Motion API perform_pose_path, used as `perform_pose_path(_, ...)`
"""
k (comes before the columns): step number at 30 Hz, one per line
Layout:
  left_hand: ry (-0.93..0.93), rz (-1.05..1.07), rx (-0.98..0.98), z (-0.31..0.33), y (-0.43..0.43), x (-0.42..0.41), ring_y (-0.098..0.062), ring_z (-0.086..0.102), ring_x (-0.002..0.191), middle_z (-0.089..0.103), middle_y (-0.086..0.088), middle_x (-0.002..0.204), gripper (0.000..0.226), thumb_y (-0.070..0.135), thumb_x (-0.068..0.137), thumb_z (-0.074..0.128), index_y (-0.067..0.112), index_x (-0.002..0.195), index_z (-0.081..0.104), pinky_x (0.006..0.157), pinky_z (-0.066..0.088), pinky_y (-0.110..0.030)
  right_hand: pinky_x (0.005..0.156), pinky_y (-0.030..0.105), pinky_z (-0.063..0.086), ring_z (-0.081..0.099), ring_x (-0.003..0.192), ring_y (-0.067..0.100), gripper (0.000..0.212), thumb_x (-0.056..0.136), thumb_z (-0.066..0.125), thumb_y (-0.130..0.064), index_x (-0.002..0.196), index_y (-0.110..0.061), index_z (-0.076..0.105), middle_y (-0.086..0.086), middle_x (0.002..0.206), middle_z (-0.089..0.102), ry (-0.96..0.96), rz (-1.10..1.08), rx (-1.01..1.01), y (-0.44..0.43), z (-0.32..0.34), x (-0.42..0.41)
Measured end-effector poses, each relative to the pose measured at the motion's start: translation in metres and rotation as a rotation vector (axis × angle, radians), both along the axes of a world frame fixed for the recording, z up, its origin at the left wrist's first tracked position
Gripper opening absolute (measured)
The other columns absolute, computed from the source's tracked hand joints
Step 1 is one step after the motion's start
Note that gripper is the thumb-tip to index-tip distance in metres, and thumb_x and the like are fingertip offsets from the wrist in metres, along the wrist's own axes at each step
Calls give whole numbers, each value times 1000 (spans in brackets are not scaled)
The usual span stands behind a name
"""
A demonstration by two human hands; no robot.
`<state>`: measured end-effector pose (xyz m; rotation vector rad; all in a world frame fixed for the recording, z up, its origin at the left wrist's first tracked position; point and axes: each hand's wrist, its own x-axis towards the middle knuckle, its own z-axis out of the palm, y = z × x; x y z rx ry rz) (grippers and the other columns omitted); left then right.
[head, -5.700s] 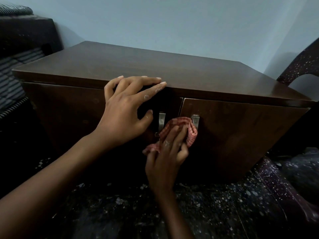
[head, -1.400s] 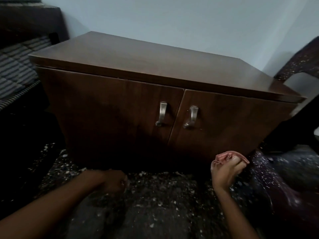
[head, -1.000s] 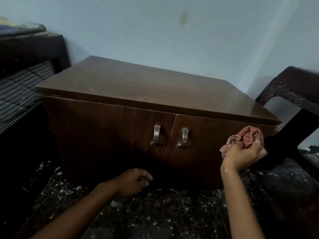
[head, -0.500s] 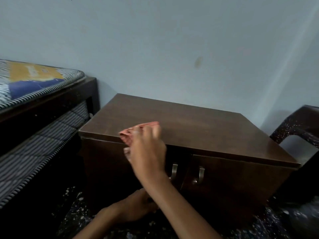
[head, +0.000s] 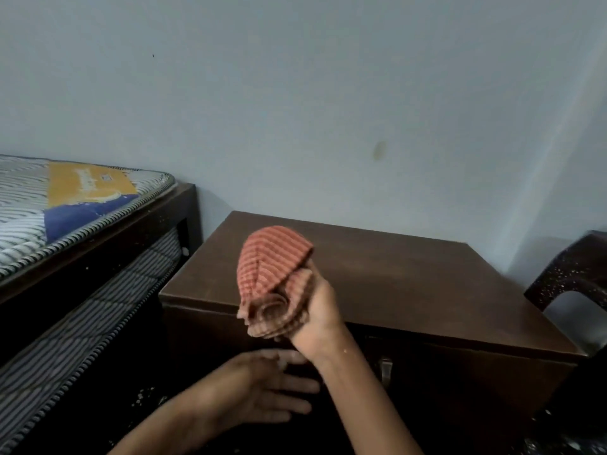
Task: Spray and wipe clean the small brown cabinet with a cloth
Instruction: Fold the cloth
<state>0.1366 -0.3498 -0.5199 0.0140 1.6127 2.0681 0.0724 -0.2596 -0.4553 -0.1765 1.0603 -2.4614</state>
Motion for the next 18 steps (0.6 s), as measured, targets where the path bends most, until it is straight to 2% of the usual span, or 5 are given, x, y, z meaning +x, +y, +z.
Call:
perform_pose_path(2,-14,189,138,25,-6,-10,-24,71,83,73,-12,99,29,28,94,38,14,102,63,73,50,-33,82,34,48,67,80,21,45,92,36,-36,90,-9,72,9,86,71,-34,-20,-51,19,2,-10)
perform_pose_path(6,-64,539,283,71,-6,-41,-26,63,82,69,-14,96,37,24,96,28,10,103,62,74,50,-40,86,42,49,62,101,30,63,82,42,-61,115,-11,63,15,110,67,-103,-59,-167,31,34,-24)
perform_pose_path(8,-93,639,279,96,-1,-46,-27,64,85,71,-13,95,42,30,96,27,9,109,61,71,52,-40,87,45,50,61,105,33,70,78,48,-63,118,-8,62,18,116,64,-105,-22,-152,35,53,-27)
perform_pose_path(12,-90,542,287,156,9,-56,-32,67,96,70,-17,105,63,60,91,30,10,110,63,76,54,-44,88,48,52,62,102,34,53,77,66,-32,117,1,60,23,117,62,-114,-28,12,43,108,-41)
perform_pose_path(18,46,370,110,274,14,-66,-36,62,108,67,-20,112,49,31,72,72,1,110,65,97,47,-52,76,39,53,67,79,29,32,68,63,-21,93,-3,71,14,89,71,-139,24,220,77,224,-60)
